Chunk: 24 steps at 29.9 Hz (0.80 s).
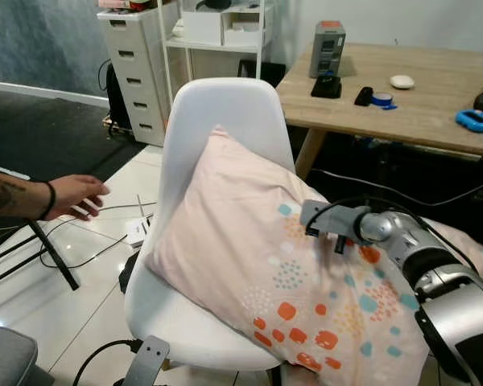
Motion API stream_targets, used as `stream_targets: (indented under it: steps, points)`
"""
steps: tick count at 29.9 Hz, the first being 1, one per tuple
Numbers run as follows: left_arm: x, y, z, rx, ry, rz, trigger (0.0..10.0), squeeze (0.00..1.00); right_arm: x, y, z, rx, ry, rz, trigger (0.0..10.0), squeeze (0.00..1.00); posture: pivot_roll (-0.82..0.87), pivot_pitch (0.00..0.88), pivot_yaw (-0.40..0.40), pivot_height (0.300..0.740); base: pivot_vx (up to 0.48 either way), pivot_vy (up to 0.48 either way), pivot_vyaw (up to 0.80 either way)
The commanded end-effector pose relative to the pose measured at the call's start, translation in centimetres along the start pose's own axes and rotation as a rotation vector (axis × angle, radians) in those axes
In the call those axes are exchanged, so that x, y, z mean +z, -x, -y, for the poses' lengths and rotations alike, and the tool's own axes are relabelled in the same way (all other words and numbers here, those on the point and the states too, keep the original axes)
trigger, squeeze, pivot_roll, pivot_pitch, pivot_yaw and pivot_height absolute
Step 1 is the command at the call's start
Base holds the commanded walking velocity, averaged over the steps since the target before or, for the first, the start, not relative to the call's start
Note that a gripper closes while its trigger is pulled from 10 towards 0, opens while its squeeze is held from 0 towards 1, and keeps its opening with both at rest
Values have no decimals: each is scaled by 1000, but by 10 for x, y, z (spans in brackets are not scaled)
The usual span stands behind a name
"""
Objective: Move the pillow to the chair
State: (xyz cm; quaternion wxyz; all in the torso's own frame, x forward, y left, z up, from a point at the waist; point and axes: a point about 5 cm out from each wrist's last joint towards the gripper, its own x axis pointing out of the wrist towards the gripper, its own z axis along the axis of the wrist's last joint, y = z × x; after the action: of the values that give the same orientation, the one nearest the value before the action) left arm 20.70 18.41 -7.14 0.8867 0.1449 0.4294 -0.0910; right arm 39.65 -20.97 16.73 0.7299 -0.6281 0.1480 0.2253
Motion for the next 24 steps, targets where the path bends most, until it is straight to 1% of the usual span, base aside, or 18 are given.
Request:
stream_targets:
  steps: [1, 2, 3, 4, 6, 7, 8, 9, 11, 12, 14, 16, 18, 19, 21, 22, 23, 24]
  points:
    - [-13, 3, -6, 7, -15, -40, 10000, 0, 15, -2, 7, -35, 55, 43, 10000, 0, -168, 97, 50, 600, 0, 0, 0]
    - [-14, 4, -8, 6, -17, -42, 10000, 0, 24, -4, 11, -59, 120, 50, 10000, 0, -160, 105, 57, 600, 0, 0, 0]
    - [-14, 4, -8, 6, -17, -42, 10000, 0, 24, -4, 11, -59, 120, 50, 10000, 0, -160, 105, 57, 600, 0, 0, 0]
    - [-16, 4, -9, 6, -19, -43, 10000, 0, 34, -6, 13, -86, 223, 51, 10000, 0, -154, 112, 62, 600, 0, 0, 0]
    - [-16, 4, -9, 6, -19, -43, 10000, 0, 34, -6, 13, -86, 223, 51, 10000, 0, -154, 112, 62, 600, 0, 0, 0]
    - [-18, 5, -10, 8, -21, -44, 10000, 0, 47, -9, 16, -126, 337, 60, 10000, 0, -144, 126, 71, 600, 0, 0, 0]
    - [-21, 6, -13, 9, -24, -46, 10000, 0, 62, -10, 20, -177, 417, 79, 10000, 0, -134, 148, 85, 600, 0, 0, 0]
    - [-23, 7, -15, 10, -26, -48, 10000, 0, 74, -11, 23, -215, 466, 98, 10000, 0, -128, 157, 91, 600, 0, 0, 0]
    - [-23, 7, -15, 10, -26, -48, 10000, 0, 74, -11, 23, -215, 466, 98, 10000, 0, -128, 157, 91, 600, 0, 0, 0]
    - [-25, 8, -16, 10, -28, -49, 10000, 0, 83, -12, 26, -249, 487, 113, 10000, 0, -126, 160, 92, 600, 0, 0, 0]
    - [-29, 10, -19, 11, -30, -52, 10000, 0, 98, -11, 32, -312, 493, 150, 10000, 0, -115, 175, 103, 600, 0, 0, 0]
    - [-32, 11, -21, 11, -33, -55, 10000, 0, 112, -10, 35, -349, 465, 196, 10000, 0, -108, 184, 109, 600, 0, 0, 0]
    - [-32, 11, -21, 11, -33, -55, 10000, 0, 112, -10, 35, -349, 465, 196, 10000, 0, -108, 184, 109, 600, 0, 0, 0]
    - [-34, 12, -22, 11, -34, -56, 10000, 0, 119, -10, 37, -366, 443, 222, 10000, 0, -103, 193, 112, 600, 0, 0, 0]
    - [-37, 13, -24, 10, -36, -58, 10000, 0, 133, -9, 36, -380, 366, 280, 10000, 0, -95, 209, 117, 600, 0, 0, 0]
    - [-38, 13, -24, 10, -36, -58, 10000, 0, 137, -9, 35, -381, 343, 296, 10000, 0, -95, 209, 117, 600, 0, 0, 0]
    - [-38, 13, -24, 10, -36, -58, 10000, 0, 137, -9, 35, -381, 343, 296, 10000, 0, -95, 209, 117, 600, 0, 0, 0]
    - [-38, 14, -24, 10, -36, -59, 10000, 0, 140, -10, 31, -359, 283, 313, 10000, 0, -89, 215, 119, 600, 0, 0, 0]
